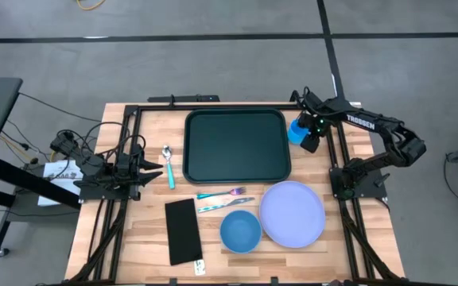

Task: Set up tray
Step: Put the light blue mug in the top right of the black serving tray, then put the light purple plate in the bottom right of the black serving tray

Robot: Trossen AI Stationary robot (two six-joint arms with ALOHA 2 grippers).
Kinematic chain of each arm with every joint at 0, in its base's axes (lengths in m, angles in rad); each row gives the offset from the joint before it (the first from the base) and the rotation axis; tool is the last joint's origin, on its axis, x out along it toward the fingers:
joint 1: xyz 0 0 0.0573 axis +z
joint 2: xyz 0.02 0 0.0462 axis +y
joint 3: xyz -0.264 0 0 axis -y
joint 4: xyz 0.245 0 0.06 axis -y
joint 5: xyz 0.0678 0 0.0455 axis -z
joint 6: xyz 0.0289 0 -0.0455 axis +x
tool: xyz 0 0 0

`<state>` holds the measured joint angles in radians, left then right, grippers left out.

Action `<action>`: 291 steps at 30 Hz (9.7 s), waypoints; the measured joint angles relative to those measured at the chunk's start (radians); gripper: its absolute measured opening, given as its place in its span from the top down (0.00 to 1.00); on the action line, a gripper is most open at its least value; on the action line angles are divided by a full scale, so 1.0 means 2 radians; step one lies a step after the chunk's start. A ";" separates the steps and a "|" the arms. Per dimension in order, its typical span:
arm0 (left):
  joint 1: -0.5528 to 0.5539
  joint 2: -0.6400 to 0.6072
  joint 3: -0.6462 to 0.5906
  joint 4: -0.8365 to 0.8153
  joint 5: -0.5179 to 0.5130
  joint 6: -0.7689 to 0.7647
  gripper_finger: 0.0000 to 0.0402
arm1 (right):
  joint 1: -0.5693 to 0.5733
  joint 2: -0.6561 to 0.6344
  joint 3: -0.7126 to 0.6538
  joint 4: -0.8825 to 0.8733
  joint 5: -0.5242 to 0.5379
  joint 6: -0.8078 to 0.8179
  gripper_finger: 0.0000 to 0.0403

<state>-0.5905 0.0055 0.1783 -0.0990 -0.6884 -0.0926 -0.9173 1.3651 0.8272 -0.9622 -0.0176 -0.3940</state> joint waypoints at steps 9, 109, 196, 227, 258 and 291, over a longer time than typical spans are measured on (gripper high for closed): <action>0.000 0.000 0.000 0.000 0.000 0.000 0.77 | 0.000 0.000 0.000 -0.001 0.000 -0.004 0.76; 0.000 0.000 0.000 -0.011 0.000 0.001 0.77 | 0.058 0.293 0.361 -0.119 -0.017 -0.065 0.87; 0.000 0.000 0.000 -0.011 0.003 -0.010 0.77 | 0.269 0.021 0.147 -0.157 -0.084 0.177 0.81; 0.000 0.000 0.000 -0.011 0.001 -0.009 0.77 | 0.432 -0.051 -0.002 -0.045 -0.045 0.328 0.81; 0.000 0.000 0.000 -0.012 0.000 -0.009 0.77 | 0.433 -0.050 -0.071 0.042 -0.083 0.329 0.81; 0.000 0.000 0.000 -0.011 0.000 -0.009 0.77 | 0.432 -0.050 -0.101 0.058 -0.070 0.341 0.81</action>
<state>-0.5903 0.0055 0.1783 -0.1219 -0.6877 -0.1114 -0.0536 1.2655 0.6254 -0.8468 -0.1567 0.2886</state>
